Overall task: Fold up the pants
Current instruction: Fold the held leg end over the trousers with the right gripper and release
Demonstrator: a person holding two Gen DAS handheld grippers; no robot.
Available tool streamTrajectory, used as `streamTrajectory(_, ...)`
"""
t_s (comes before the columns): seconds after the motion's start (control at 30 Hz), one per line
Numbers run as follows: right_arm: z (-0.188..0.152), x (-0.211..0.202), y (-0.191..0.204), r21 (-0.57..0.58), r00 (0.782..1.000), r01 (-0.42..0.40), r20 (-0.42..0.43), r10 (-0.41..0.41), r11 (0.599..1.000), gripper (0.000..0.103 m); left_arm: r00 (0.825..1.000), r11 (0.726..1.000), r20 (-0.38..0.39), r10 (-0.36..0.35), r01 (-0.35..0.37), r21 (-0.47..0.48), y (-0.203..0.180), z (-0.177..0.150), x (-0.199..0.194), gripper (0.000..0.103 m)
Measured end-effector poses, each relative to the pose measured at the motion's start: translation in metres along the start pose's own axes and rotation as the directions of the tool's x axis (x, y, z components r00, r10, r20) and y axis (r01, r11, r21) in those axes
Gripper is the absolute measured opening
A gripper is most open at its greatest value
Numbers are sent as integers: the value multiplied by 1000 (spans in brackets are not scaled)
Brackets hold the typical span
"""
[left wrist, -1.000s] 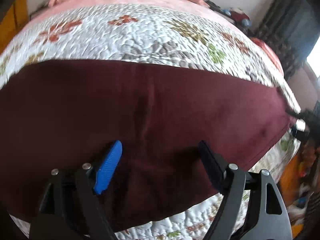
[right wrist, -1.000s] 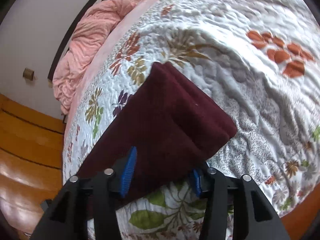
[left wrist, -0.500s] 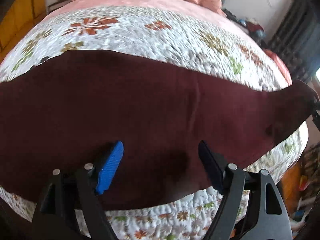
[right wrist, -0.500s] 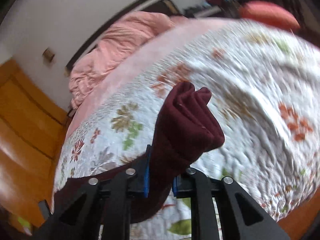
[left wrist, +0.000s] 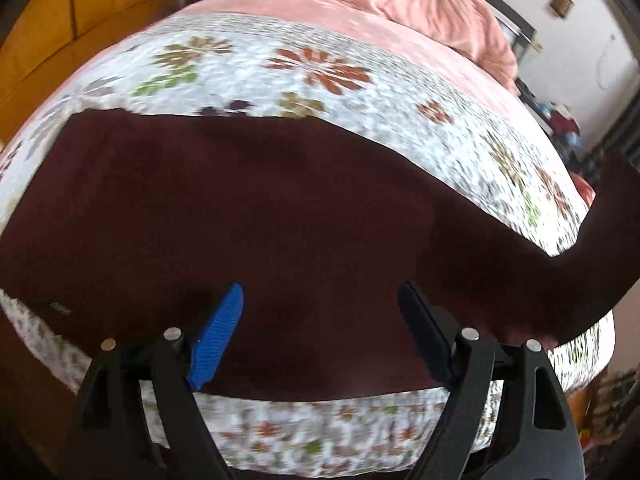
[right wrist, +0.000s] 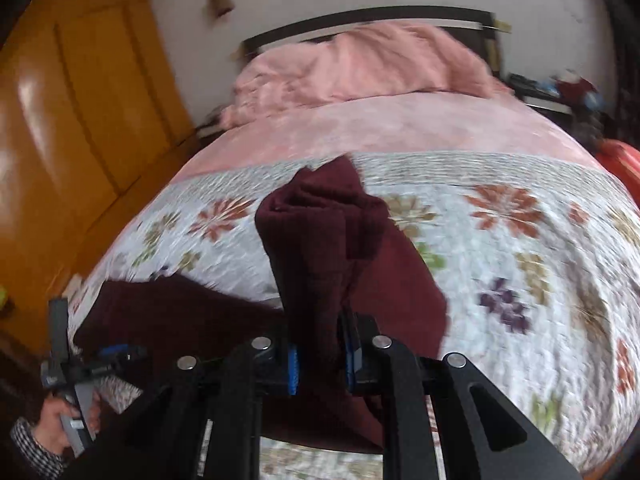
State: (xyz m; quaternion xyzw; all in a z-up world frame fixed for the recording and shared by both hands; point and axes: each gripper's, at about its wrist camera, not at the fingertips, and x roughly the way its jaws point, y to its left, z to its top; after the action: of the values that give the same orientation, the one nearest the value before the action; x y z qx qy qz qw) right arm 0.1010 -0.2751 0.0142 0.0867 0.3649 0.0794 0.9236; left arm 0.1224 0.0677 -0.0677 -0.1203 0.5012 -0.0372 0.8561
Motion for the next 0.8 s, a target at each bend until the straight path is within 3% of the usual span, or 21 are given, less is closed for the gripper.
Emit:
streamTrajectory(0.43,-36,82,122,-149,970,-190,-183,162,971,16,1000,995,14,19,-18,-100,47,-4,-15,82)
streamTrajectory(0.67,-72,118,155,-228,955,-199,-264,137,953,16,1000,993,17,18,-16,-119,54,-7,-15,84)
streamTrajectory(0.8,-78,126,166,-234,948,-239,-268,174,942,16,1000,993,18,25,-23,-113,52,-7,-14,85)
